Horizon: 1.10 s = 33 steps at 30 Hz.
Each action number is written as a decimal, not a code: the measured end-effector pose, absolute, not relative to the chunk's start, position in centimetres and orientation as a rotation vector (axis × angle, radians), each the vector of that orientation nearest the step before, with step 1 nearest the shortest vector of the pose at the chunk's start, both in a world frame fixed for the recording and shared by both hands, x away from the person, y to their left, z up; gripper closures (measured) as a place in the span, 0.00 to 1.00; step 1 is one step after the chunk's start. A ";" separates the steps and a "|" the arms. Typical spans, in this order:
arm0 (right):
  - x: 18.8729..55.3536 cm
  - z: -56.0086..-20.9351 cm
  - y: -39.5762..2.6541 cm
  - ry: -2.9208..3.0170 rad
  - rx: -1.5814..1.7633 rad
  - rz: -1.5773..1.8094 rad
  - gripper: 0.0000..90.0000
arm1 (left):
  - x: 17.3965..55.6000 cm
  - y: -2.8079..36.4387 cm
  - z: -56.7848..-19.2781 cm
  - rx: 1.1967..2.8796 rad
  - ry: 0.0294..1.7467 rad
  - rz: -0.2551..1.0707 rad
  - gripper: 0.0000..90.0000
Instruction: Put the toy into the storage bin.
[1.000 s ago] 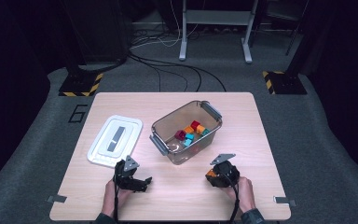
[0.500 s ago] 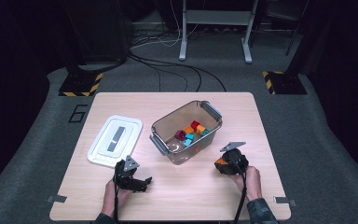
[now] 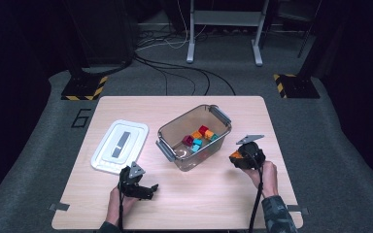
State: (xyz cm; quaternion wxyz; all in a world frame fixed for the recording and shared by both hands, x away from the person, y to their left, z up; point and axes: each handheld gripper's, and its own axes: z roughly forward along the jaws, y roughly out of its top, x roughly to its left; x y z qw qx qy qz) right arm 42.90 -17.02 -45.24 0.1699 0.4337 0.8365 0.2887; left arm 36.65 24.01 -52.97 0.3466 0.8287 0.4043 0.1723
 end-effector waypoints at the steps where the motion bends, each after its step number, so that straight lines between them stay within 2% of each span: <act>1: 43.0 -45.1 -17.1 2.374 1.234 0.827 0.64 | 36.7 24.0 -53.0 2.150 1.049 0.447 0.02; 20: 44.3 -39.3 -18.0 2.289 1.190 0.842 0.64 | 36.7 24.1 -52.9 2.160 1.043 0.453 0.02; 33: 45.3 -34.9 -16.8 2.248 1.119 0.861 0.64 | 36.7 24.1 -52.9 2.160 1.042 0.454 0.02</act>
